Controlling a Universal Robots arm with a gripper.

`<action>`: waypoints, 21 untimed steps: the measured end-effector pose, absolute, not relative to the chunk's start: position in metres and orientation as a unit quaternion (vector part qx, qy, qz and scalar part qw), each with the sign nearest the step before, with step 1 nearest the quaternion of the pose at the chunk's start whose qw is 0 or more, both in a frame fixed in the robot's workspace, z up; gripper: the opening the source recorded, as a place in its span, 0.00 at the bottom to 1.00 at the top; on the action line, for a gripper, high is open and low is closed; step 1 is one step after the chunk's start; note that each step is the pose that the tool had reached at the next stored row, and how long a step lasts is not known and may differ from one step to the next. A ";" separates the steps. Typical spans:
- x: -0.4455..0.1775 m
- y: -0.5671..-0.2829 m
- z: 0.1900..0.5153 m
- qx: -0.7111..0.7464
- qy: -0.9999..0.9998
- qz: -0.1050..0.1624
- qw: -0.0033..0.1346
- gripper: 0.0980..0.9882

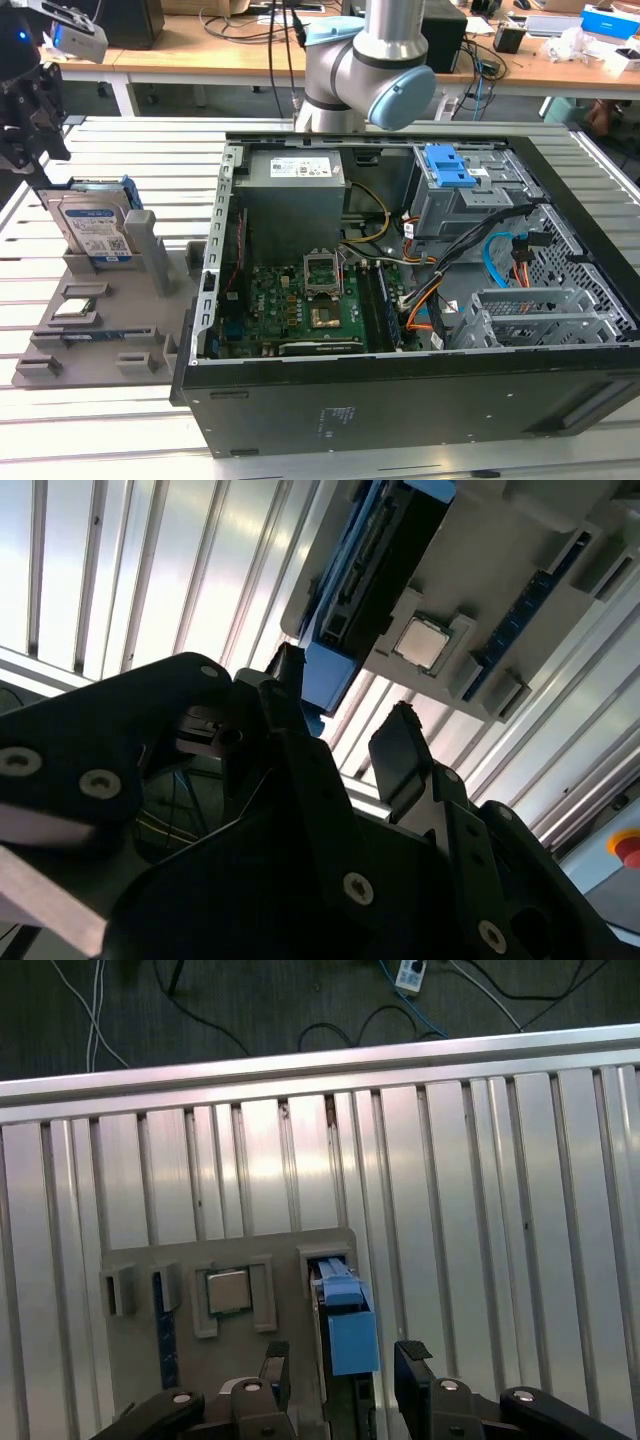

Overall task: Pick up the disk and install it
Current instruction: 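Pick up the disk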

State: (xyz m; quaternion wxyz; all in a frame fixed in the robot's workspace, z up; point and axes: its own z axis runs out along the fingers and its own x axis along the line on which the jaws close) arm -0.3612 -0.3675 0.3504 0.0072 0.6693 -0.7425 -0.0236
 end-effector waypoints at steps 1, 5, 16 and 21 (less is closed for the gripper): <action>-0.361 -0.367 0.350 0.669 -0.742 -0.024 0.007 0.50; -0.361 -0.367 0.348 0.669 -0.742 -0.024 0.007 0.50; -0.361 -0.367 0.337 0.670 -0.742 -0.024 0.007 0.50; -0.360 -0.362 0.326 0.694 -0.720 -0.023 0.009 0.50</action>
